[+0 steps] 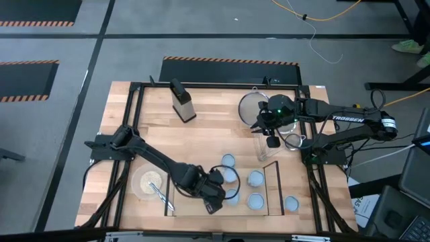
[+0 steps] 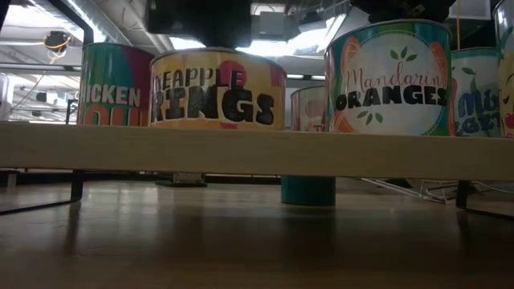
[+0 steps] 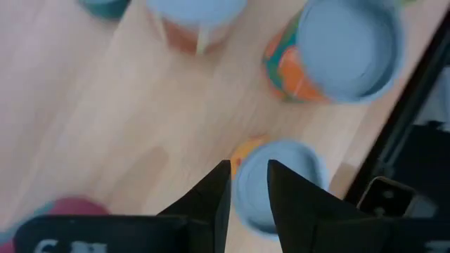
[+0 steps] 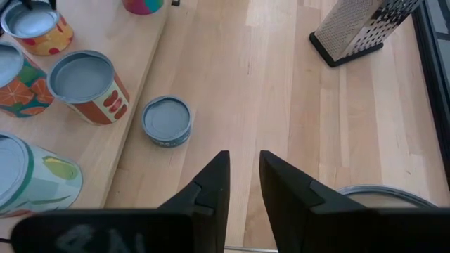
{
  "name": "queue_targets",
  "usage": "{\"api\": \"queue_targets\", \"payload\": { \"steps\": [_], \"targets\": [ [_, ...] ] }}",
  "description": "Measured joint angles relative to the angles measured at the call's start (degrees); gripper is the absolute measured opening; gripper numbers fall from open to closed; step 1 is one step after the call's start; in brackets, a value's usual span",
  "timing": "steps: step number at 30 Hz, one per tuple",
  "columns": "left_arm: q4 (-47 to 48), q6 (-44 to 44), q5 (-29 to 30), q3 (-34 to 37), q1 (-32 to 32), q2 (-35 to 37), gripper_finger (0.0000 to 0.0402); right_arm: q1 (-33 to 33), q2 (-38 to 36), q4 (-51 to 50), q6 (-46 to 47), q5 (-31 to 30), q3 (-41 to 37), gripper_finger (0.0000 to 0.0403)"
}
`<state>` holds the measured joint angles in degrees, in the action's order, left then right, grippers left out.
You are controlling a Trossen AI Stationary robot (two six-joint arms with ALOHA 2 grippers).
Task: Pick and place cans onto a shelf
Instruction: Put the tuna can on the shelf
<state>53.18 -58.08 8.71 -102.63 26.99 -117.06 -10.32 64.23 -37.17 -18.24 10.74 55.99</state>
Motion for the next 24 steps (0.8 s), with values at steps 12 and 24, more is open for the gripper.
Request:
{"api": "queue_targets", "payload": {
  "steps": [12,24],
  "targets": [
    [0.4,18.9,0.7,0.0,-8.6,2.4,0.0085,0.0,0.0,-1.2,0.0,0.0,0.0,0.0083],
    [0.3,37.6,-3.5,0.0,-19.9,2.6,0.0088,0.0,0.0,-2.0,0.0,0.0,0.0,0.0083]
  ]
}}
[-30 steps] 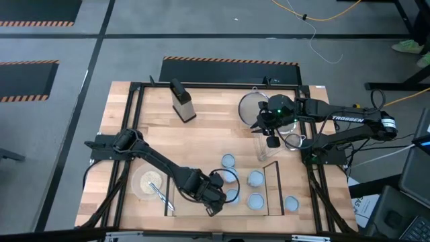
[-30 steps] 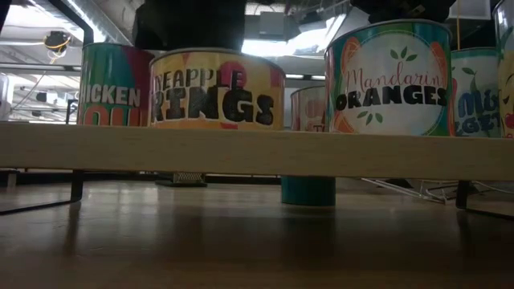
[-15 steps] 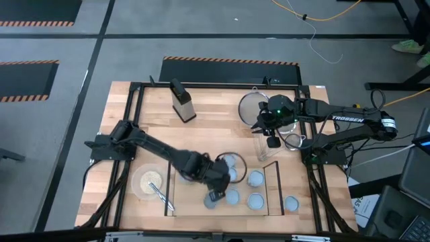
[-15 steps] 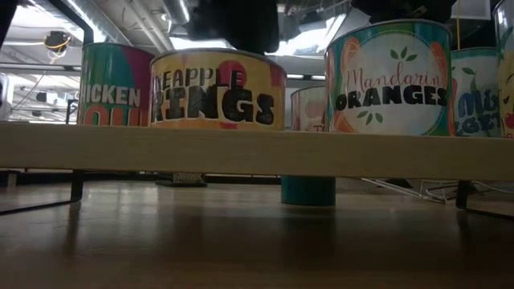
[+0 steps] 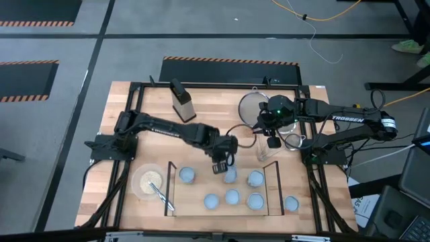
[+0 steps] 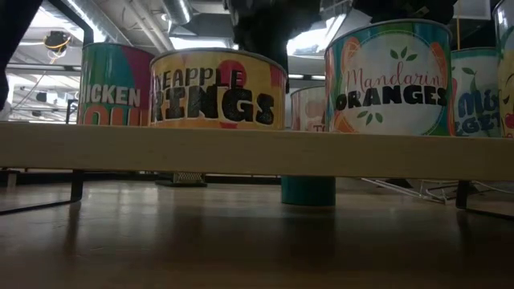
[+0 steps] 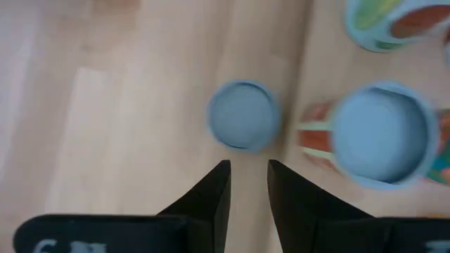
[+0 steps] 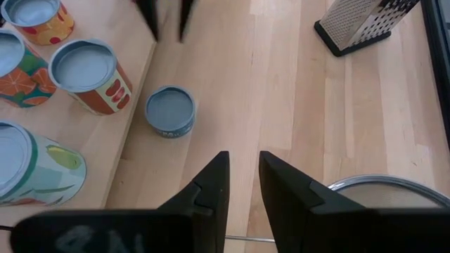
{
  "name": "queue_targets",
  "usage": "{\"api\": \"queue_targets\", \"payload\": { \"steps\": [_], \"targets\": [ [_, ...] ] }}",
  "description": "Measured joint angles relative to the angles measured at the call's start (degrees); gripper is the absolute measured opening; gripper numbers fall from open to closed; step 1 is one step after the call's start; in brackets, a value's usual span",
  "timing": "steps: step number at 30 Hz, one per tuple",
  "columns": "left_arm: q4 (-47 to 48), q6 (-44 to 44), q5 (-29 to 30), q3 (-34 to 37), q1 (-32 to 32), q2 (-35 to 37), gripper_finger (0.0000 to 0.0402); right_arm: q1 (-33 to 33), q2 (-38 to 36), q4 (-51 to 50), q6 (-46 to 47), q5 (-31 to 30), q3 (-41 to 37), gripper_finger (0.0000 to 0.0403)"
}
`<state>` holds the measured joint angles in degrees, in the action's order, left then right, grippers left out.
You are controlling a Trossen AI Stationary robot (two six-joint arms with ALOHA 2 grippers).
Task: Pick and place cans onto a shelf
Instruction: Put the tuna can on the shelf
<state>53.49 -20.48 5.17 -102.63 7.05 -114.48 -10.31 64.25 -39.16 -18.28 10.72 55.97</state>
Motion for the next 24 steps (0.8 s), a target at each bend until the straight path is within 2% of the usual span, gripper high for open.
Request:
{"api": "queue_targets", "payload": {
  "steps": [4,9,12,19,24],
  "targets": [
    [0.0,4.4,-0.6,0.0,-3.3,0.0,0.0096,0.0,0.0,0.0,0.0,0.0,0.0,0.0083],
    [-0.7,10.1,-4.7,0.0,-6.7,-0.2,0.0125,0.0,0.0,0.0,0.0,0.0,0.0,0.0083],
    [-1.4,12.9,-4.6,0.0,-7.8,-0.3,0.0134,0.0,0.0,-0.1,0.0,0.0,0.0,0.0083],
    [-8.3,14.8,-4.3,-0.1,-8.9,-2.7,0.0135,0.0,0.0,-1.7,-0.1,0.0,0.0,0.0083],
    [-8.8,14.8,-4.4,0.0,-8.8,-5.6,0.0133,0.0,0.0,-2.2,-0.2,0.0,0.0,0.0083]
  ]
}}
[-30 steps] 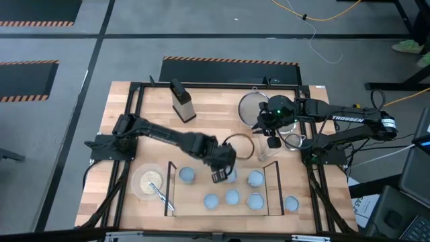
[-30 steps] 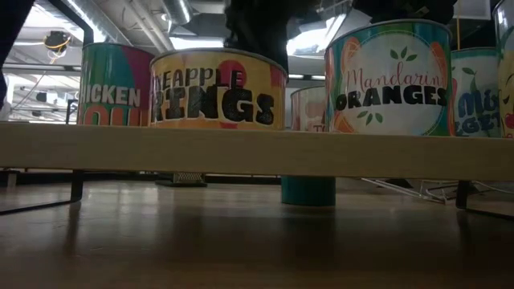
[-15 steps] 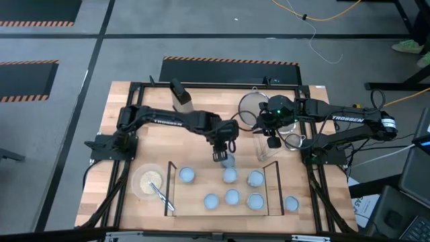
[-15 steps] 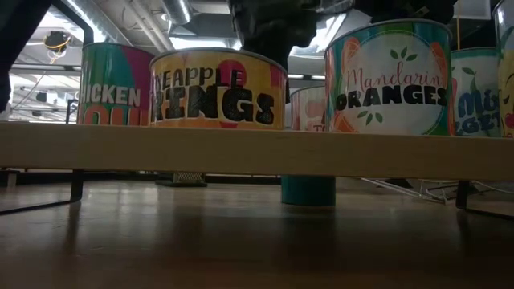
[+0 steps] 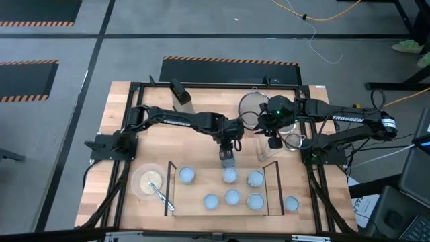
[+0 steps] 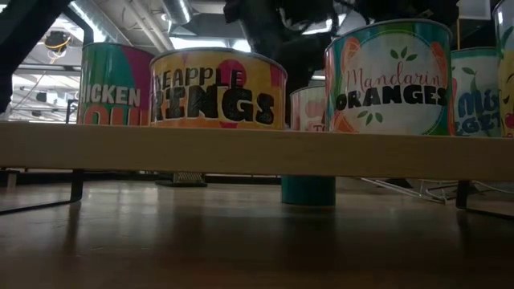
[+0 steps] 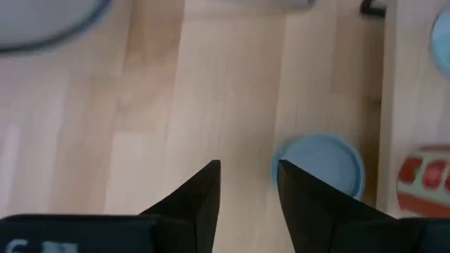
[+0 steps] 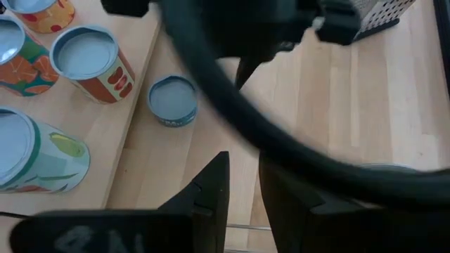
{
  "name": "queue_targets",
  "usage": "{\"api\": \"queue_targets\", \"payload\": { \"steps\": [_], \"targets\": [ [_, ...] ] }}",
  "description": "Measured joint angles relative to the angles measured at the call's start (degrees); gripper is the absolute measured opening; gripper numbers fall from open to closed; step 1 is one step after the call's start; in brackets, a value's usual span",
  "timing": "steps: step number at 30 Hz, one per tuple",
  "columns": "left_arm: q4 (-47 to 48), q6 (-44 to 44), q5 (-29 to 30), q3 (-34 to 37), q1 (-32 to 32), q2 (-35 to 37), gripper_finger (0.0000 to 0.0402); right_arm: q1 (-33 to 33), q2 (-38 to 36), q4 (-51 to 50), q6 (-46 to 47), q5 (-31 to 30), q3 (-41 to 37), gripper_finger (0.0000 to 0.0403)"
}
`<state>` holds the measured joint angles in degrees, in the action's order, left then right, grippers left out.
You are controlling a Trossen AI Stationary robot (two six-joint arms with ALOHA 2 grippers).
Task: Pick and place cans onto a shelf
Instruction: Put the tuna can on the shelf
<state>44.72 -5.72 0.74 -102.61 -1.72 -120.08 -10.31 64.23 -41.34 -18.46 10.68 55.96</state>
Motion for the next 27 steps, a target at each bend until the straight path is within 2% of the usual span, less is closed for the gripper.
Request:
{"api": "queue_targets", "payload": {
  "steps": [7,17,27],
  "targets": [
    [-1.4,0.3,-2.3,0.0,0.0,-3.2,0.0132,0.0,0.0,-0.5,0.0,-0.1,0.0,0.0083],
    [-1.9,0.3,-3.4,0.0,0.4,-3.4,0.0131,0.0,0.0,-0.8,0.2,0.0,0.0,0.0083],
    [-5.1,-0.1,-3.5,4.5,1.9,-3.5,0.0131,0.0,0.0,-4.6,0.2,0.0,0.0,0.0083]
  ]
}}
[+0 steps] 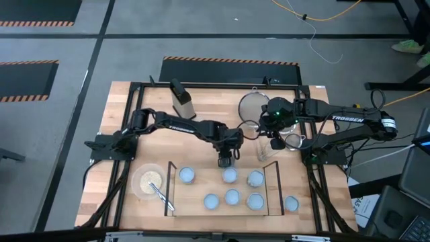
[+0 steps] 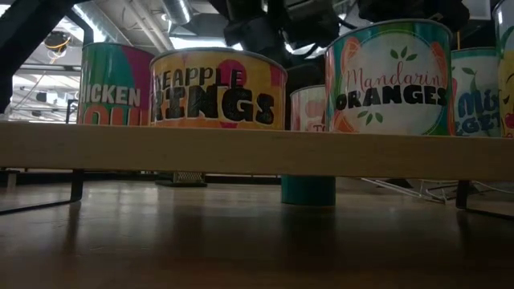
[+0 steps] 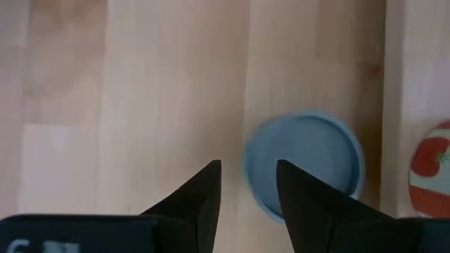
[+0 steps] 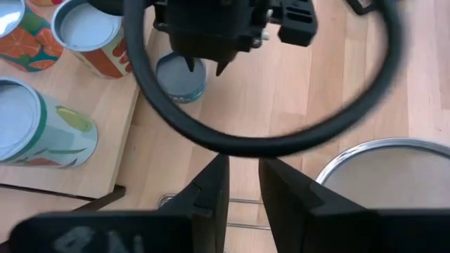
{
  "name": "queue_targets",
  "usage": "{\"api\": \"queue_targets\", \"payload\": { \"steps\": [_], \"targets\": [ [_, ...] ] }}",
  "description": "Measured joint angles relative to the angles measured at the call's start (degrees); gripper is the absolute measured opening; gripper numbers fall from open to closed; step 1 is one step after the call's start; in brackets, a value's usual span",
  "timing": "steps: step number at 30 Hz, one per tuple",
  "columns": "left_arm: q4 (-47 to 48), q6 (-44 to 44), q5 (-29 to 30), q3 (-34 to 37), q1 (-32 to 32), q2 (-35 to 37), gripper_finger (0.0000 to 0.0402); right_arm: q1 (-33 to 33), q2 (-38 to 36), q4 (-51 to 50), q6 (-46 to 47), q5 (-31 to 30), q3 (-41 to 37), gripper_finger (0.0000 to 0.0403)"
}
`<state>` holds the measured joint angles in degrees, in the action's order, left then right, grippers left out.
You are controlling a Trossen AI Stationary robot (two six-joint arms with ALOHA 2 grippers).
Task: Pick and place cans onto a shelf
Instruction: Put the tuna can on the shelf
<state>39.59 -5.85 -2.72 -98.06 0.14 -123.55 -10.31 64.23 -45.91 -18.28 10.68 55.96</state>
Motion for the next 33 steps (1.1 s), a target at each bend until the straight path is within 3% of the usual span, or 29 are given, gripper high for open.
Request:
{"api": "queue_targets", "payload": {
  "steps": [15,28,33],
  "targets": [
    [-0.4,0.2,1.0,5.2,1.1,0.3,0.0124,0.0,0.0,0.0,0.0,0.0,0.0,0.0083],
    [-0.4,0.5,4.7,5.3,0.9,0.6,0.001,0.0,0.0,0.0,-0.1,0.0,0.0,0.0083],
    [1.5,3.5,6.2,4.5,0.8,1.4,0.0007,0.0,0.0,0.0,-0.1,0.0,0.0,0.0083]
  ]
}}
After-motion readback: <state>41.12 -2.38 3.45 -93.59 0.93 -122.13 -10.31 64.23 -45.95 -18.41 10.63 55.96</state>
